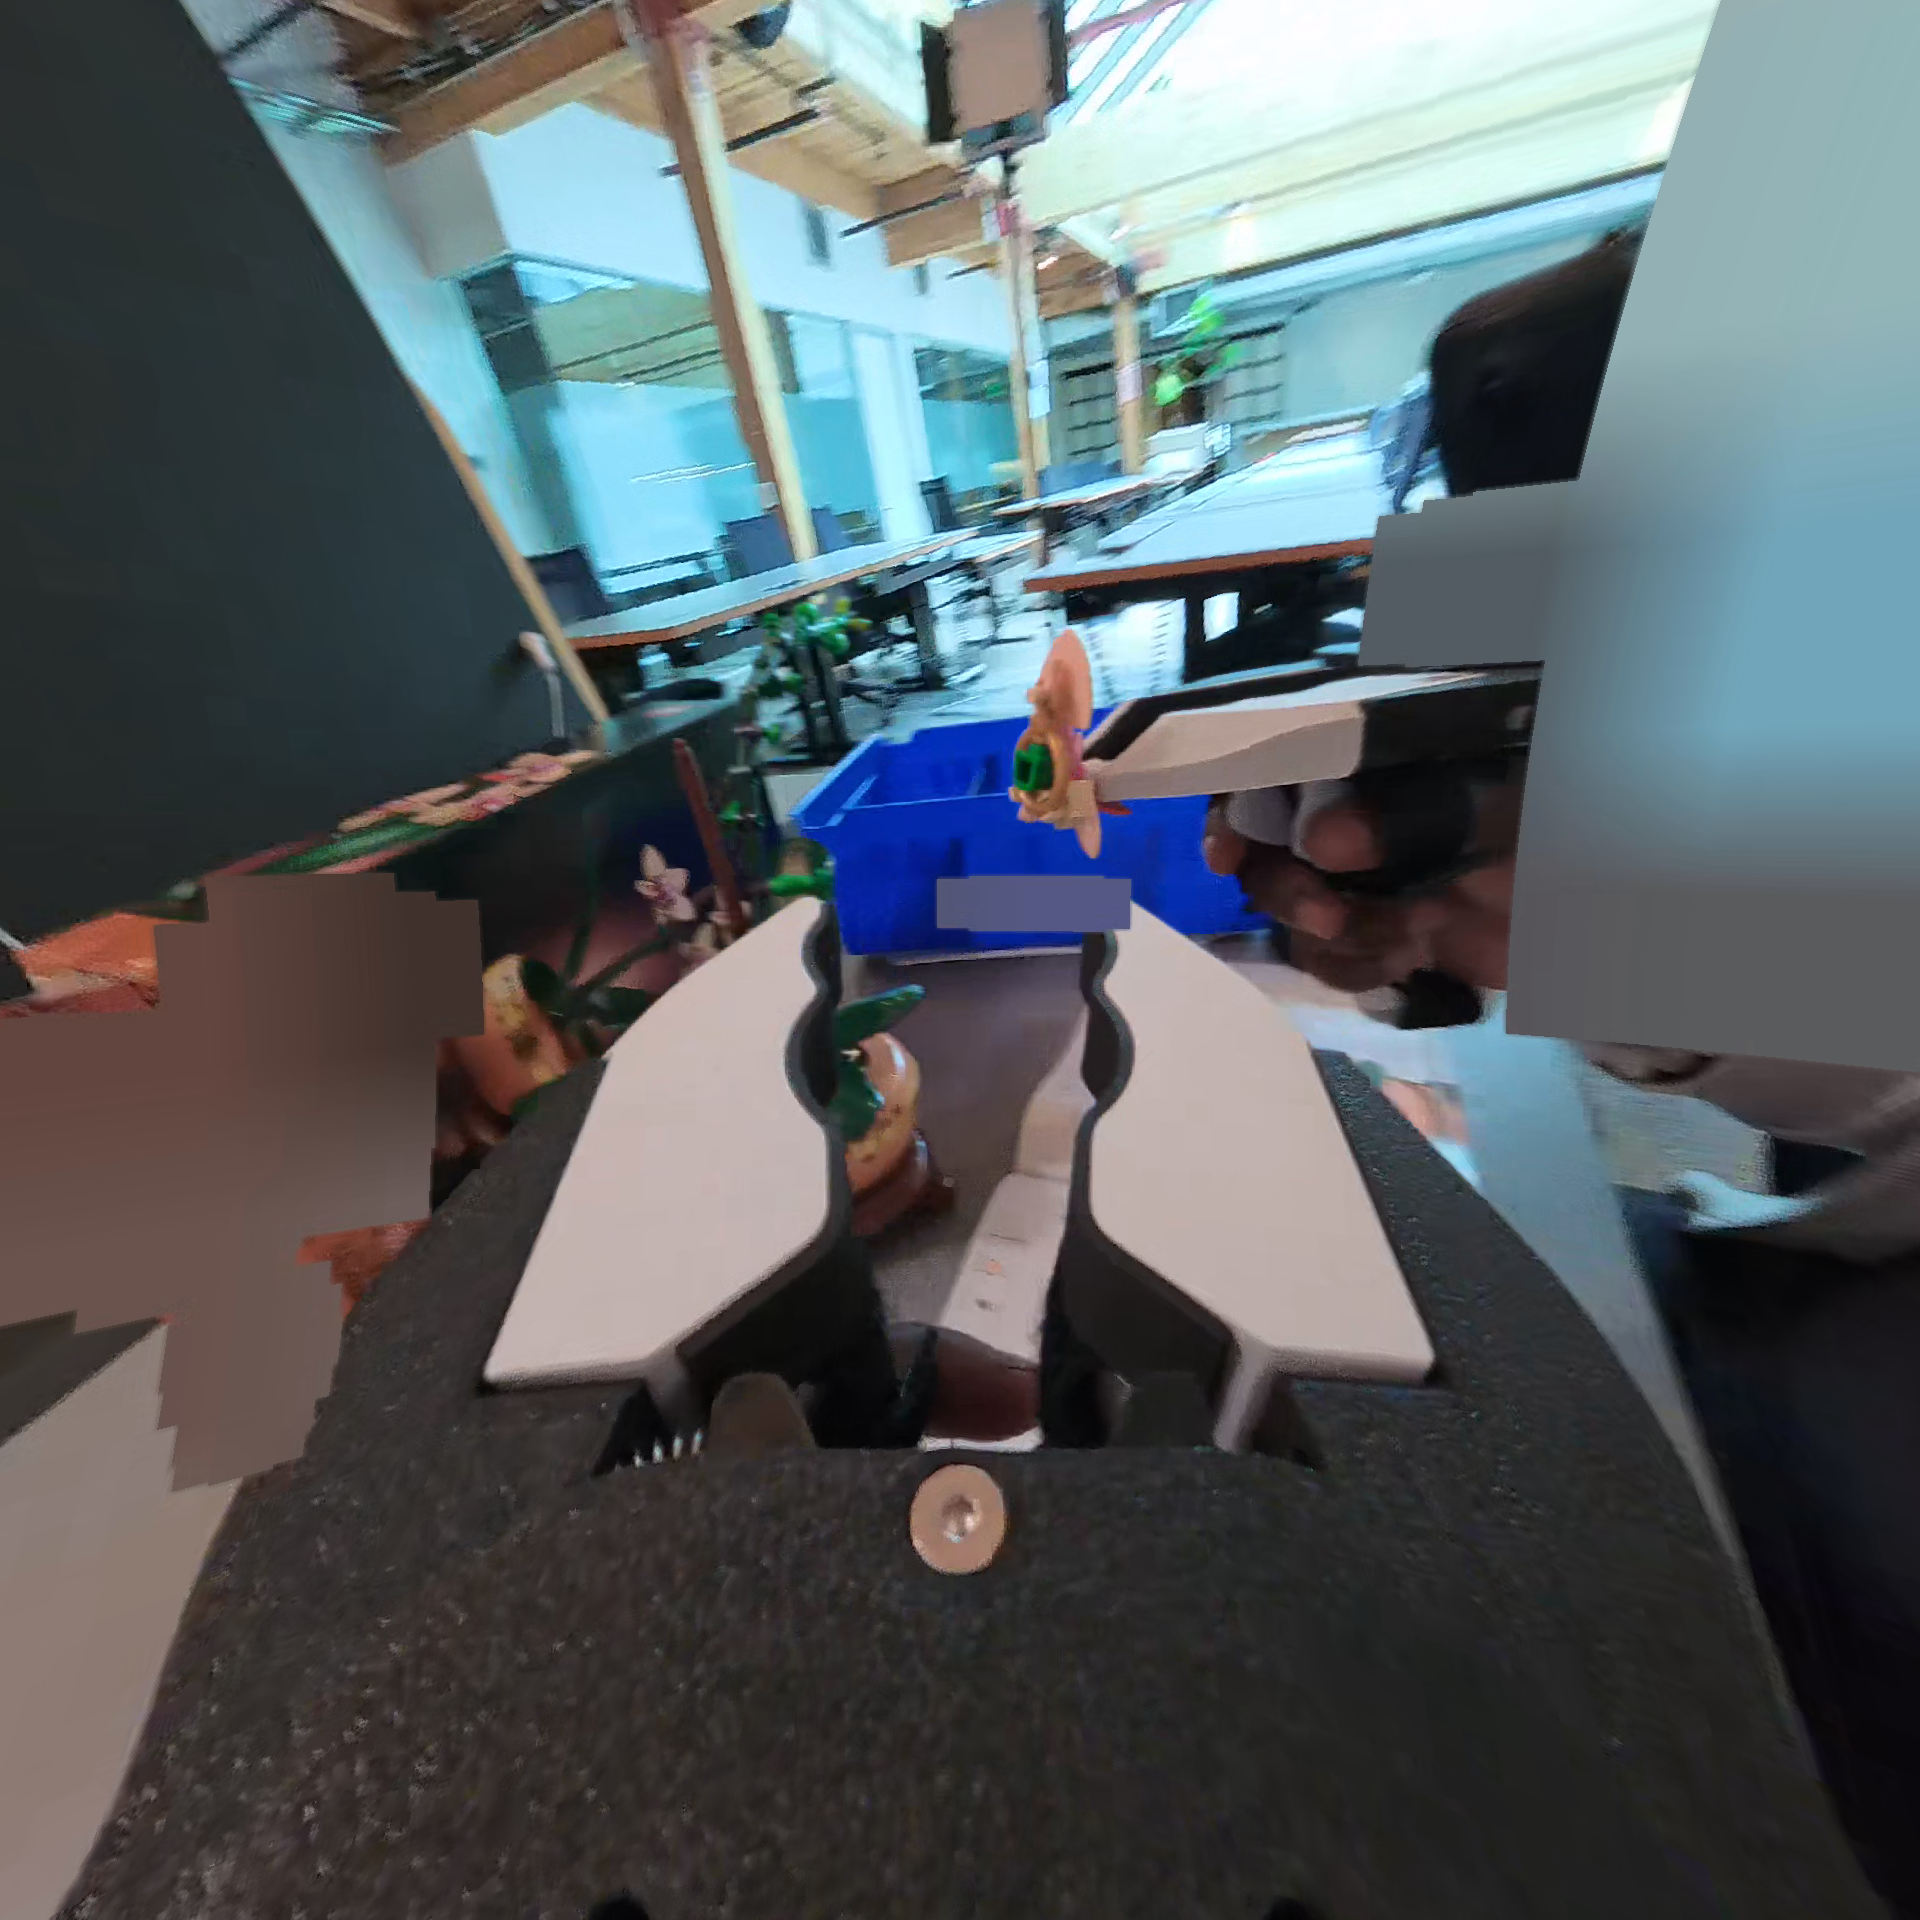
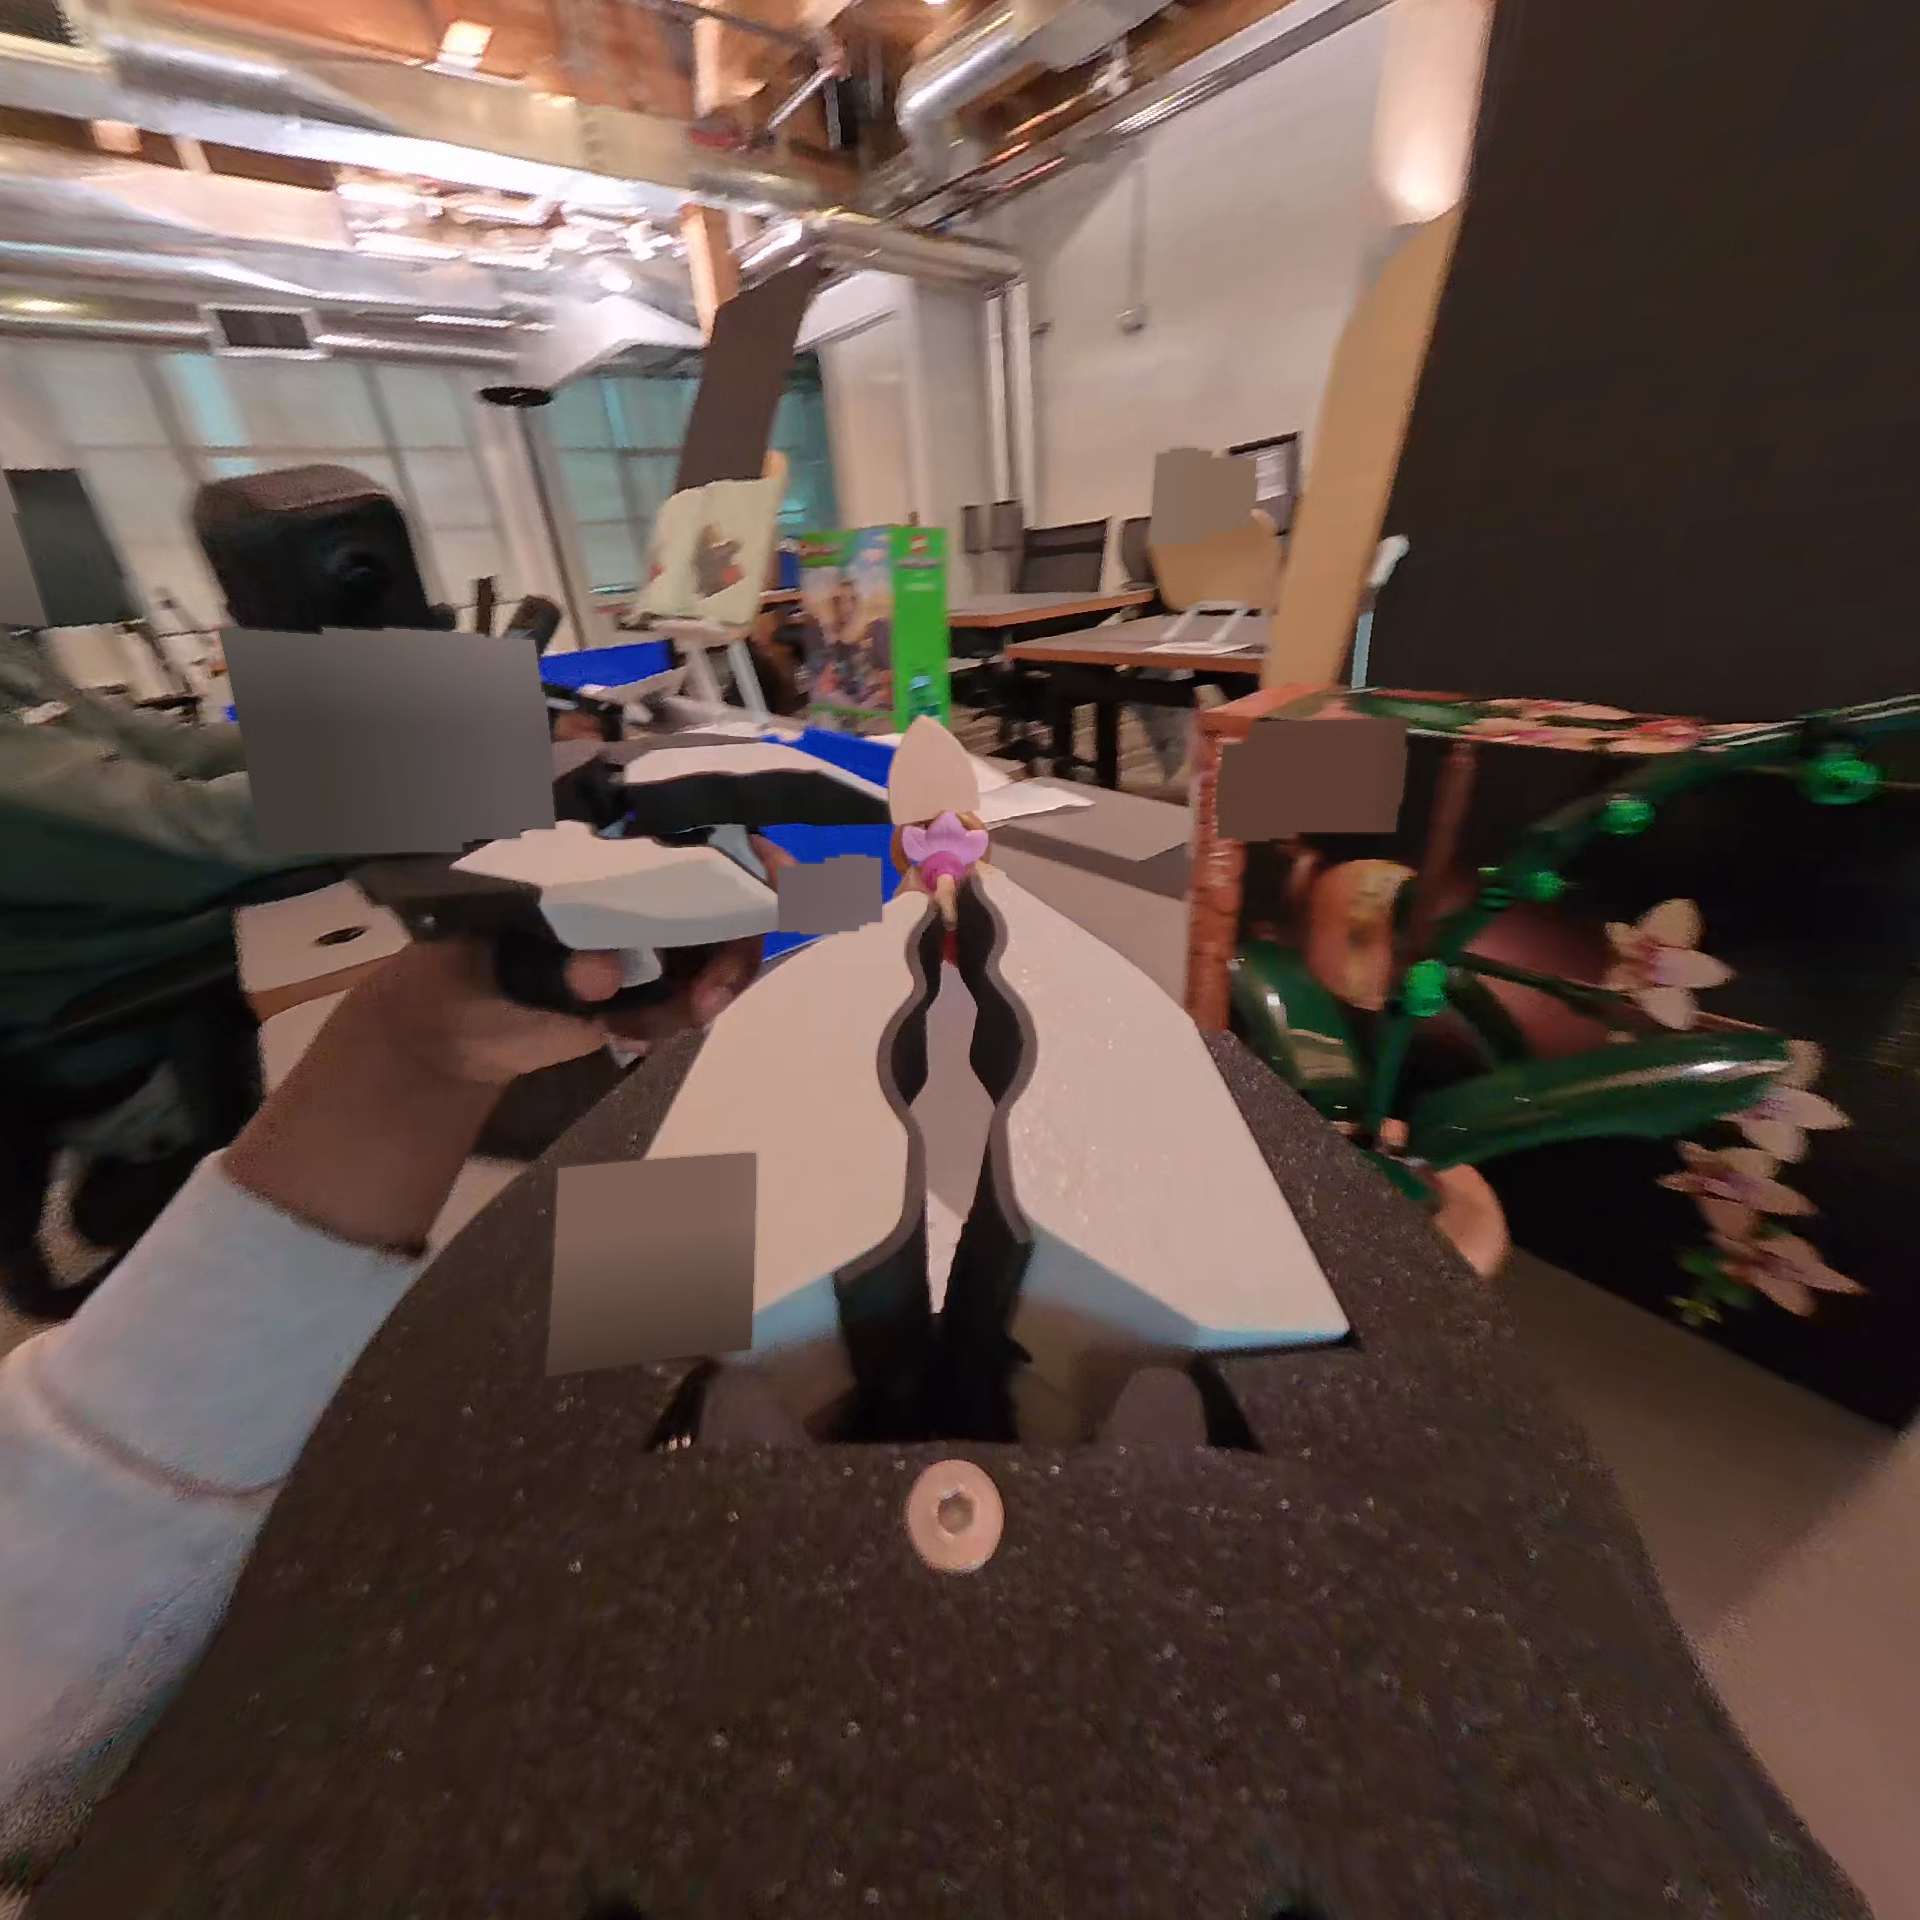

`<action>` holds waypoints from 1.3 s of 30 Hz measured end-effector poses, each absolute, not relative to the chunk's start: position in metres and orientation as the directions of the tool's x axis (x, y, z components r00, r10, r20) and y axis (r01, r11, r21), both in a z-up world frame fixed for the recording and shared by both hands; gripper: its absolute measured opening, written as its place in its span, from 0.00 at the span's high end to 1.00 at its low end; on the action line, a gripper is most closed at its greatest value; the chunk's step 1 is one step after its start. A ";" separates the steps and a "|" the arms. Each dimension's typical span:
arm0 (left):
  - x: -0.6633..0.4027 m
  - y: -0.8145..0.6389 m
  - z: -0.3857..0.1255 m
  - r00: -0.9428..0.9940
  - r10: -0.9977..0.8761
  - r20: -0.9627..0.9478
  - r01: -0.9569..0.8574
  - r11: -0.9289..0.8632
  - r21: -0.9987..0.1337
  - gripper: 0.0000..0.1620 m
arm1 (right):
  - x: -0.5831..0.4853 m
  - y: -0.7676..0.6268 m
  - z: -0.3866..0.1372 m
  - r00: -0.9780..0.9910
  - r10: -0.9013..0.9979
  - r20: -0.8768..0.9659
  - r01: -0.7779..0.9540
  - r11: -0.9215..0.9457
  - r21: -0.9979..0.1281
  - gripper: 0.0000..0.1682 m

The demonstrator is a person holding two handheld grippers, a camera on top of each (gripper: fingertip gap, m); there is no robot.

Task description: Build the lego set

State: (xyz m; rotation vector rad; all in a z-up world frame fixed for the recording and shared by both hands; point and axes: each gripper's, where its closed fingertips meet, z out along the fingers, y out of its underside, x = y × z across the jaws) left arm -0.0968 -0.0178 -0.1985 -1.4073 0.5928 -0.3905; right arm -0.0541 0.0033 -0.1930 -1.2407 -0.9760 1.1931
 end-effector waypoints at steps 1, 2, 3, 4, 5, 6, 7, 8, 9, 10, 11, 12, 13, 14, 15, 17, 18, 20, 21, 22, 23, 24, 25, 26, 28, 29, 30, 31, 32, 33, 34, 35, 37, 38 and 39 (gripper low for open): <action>-0.093 -0.011 -0.196 0.820 -0.540 -0.189 -0.130 0.146 -0.981 0.74 | -0.049 0.008 -0.191 0.185 0.980 -0.072 -0.133 -0.047 -0.990 0.98; -0.086 -0.006 -0.193 0.834 -0.506 -0.218 -0.163 0.152 -0.975 0.76 | -0.045 0.012 -0.189 0.213 0.975 -0.066 -0.145 -0.036 -0.989 0.98; -0.078 -0.001 -0.193 0.838 -0.488 -0.244 -0.197 0.145 -0.970 0.77 | -0.041 0.015 -0.186 0.240 0.969 -0.064 -0.160 -0.025 -0.987 0.98; -0.070 0.002 -0.194 0.835 -0.477 -0.274 -0.237 0.137 -0.962 0.77 | -0.037 0.017 -0.183 0.267 0.962 -0.060 -0.176 -0.013 -0.984 0.98; -0.062 0.005 -0.194 0.830 -0.465 -0.309 -0.275 0.142 -0.951 0.79 | -0.034 0.020 -0.180 0.292 0.955 -0.054 -0.193 0.003 -0.981 0.98; -0.056 0.007 -0.193 0.829 -0.442 -0.342 -0.306 0.151 -0.940 0.82 | -0.030 0.022 -0.177 0.315 0.948 -0.048 -0.207 0.019 -0.978 0.98; -0.052 0.010 -0.191 0.831 -0.415 -0.370 -0.334 0.161 -0.929 0.84 | -0.027 0.022 -0.175 0.329 0.943 -0.042 -0.216 0.031 -0.976 0.98; -0.049 0.012 -0.188 0.838 -0.382 -0.390 -0.349 0.174 -0.921 0.86 | -0.026 0.022 -0.173 0.335 0.941 -0.039 -0.222 0.038 -0.974 0.98; -0.046 0.014 -0.186 0.844 -0.355 -0.402 -0.357 0.187 -0.915 0.89 | -0.025 0.022 -0.173 0.337 0.941 -0.039 -0.224 0.040 -0.974 0.99; -0.043 0.015 -0.184 0.847 -0.339 -0.410 -0.363 0.195 -0.911 0.90 | -0.025 0.021 -0.172 0.339 0.940 -0.039 -0.226 0.041 -0.973 0.98; -0.041 0.017 -0.184 0.847 -0.332 -0.416 -0.369 0.196 -0.908 0.90 | -0.026 0.021 -0.172 0.340 0.940 -0.039 -0.228 0.042 -0.973 0.98; -0.038 0.018 -0.186 0.841 -0.337 -0.424 -0.380 0.191 -0.905 0.91 | -0.026 0.021 -0.172 0.341 0.939 -0.039 -0.231 0.043 -0.972 0.98; -0.037 0.018 -0.188 0.835 -0.346 -0.428 -0.388 0.181 -0.904 0.91 | -0.026 0.021 -0.172 0.342 0.939 -0.039 -0.233 0.045 -0.971 0.98; -0.037 0.019 -0.189 0.836 -0.345 -0.427 -0.389 0.177 -0.904 0.91 | -0.027 0.020 -0.172 0.339 0.940 -0.039 -0.231 0.043 -0.972 0.98; -0.037 0.019 -0.188 0.840 -0.337 -0.425 -0.385 0.182 -0.905 0.92 | -0.029 0.020 -0.173 0.336 0.941 -0.042 -0.228 0.038 -0.973 0.98; -0.037 0.019 -0.186 0.844 -0.337 -0.417 -0.370 0.195 -0.908 0.93 | -0.031 0.019 -0.175 0.330 0.943 -0.046 -0.226 0.032 -0.974 0.98; -0.038 0.019 -0.186 0.847 -0.337 -0.411 -0.364 0.196 -0.911 0.94 | -0.032 0.018 -0.176 0.329 0.943 -0.045 -0.223 0.031 -0.974 0.98; -0.039 0.019 -0.186 0.846 -0.339 -0.411 -0.363 0.197 -0.911 0.97 | -0.035 0.018 -0.178 0.327 0.944 -0.044 -0.217 0.029 -0.976 0.98; -0.038 0.019 -0.188 0.842 -0.348 -0.413 -0.368 0.190 -0.910 0.98 | -0.036 0.017 -0.179 0.324 0.945 -0.044 -0.214 0.028 -0.976 0.98; -0.039 0.019 -0.190 0.839 -0.354 -0.413 -0.371 0.182 -0.910 0.99 | -0.036 0.017 -0.179 0.322 0.946 -0.044 -0.211 0.026 -0.977 0.98; -0.040 0.020 -0.191 0.839 -0.356 -0.411 -0.371 0.177 -0.912 0.99 | -0.037 0.016 -0.180 0.317 0.947 -0.044 -0.205 0.023 -0.978 0.98; -0.041 0.019 -0.192 0.840 -0.366 -0.401 -0.363 0.172 -0.916 0.99 | -0.038 0.015 -0.182 0.305 0.951 -0.042 -0.192 0.018 -0.981 0.98; -0.042 0.019 -0.193 0.841 -0.387 -0.379 -0.341 0.166 -0.925 0.99 | -0.040 0.012 -0.183 0.276 0.961 -0.034 -0.168 0.014 -0.986 0.97; -0.043 0.018 -0.193 0.844 -0.416 -0.340 -0.301 0.157 -0.941 0.99 | -0.040 0.006 -0.183 0.230 0.973 -0.022 -0.148 0.013 -0.989 0.94; -0.046 0.013 -0.197 0.834 -0.513 -0.204 -0.176 0.105 -0.979 0.99 | -0.034 -0.001 -0.180 0.161 0.987 0.016 -0.125 0.037 -0.991 0.86; -0.045 0.009 -0.199 0.803 -0.584 -0.114 -0.096 0.061 -0.994 0.99 | -0.030 -0.004 -0.178 0.117 0.992 0.054 -0.105 0.066 -0.992 0.86; -0.045 0.004 -0.198 0.764 -0.645 -0.017 0.001 0.028 -1.000 0.99 | -0.025 -0.009 -0.176 0.061 0.994 0.094 -0.087 0.099 -0.991 0.85; -0.044 -0.001 -0.195 0.705 -0.705 0.076 0.099 -0.007 -0.995 0.99 | -0.022 -0.010 -0.177 0.010 0.993 0.114 -0.062 0.114 -0.991 0.85; -0.041 -0.010 -0.193 0.619 -0.771 0.152 0.173 -0.054 -0.983 0.99 | -0.019 -0.010 -0.179 -0.040 0.994 0.105 -0.026 0.104 -0.994 0.85; -0.039 -0.017 -0.193 0.535 -0.818 0.211 0.221 -0.106 -0.970 0.99 | -0.018 -0.011 -0.181 -0.104 0.991 0.080 0.007 0.081 -0.997 0.86; -0.039 -0.021 -0.193 0.486 -0.837 0.250 0.248 -0.142 -0.958 0.99 | -0.018 -0.013 -0.182 -0.163 0.986 0.042 0.028 0.047 -0.999 0.87; -0.041 -0.021 -0.194 0.471 -0.840 0.271 0.266 -0.158 -0.951 0.99 | -0.019 -0.017 -0.182 -0.215 0.977 -0.001 0.039 0.008 -0.999 0.88; -0.040 -0.024 -0.196 0.416 -0.859 0.298 0.285 -0.189 -0.940 0.99 | -0.023 -0.026 -0.182 -0.306 0.950 -0.067 0.056 -0.053 -0.997 0.90; -0.038 -0.028 -0.194 0.378 -0.875 0.303 0.296 -0.196 -0.935 0.99 | -0.026 -0.024 -0.184 -0.304 0.949 -0.088 0.069 -0.070 -0.995 0.92; -0.037 -0.029 -0.192 0.356 -0.883 0.304 0.309 -0.196 -0.931 0.99 | -0.030 -0.021 -0.188 -0.287 0.953 -0.101 0.087 -0.079 -0.993 0.92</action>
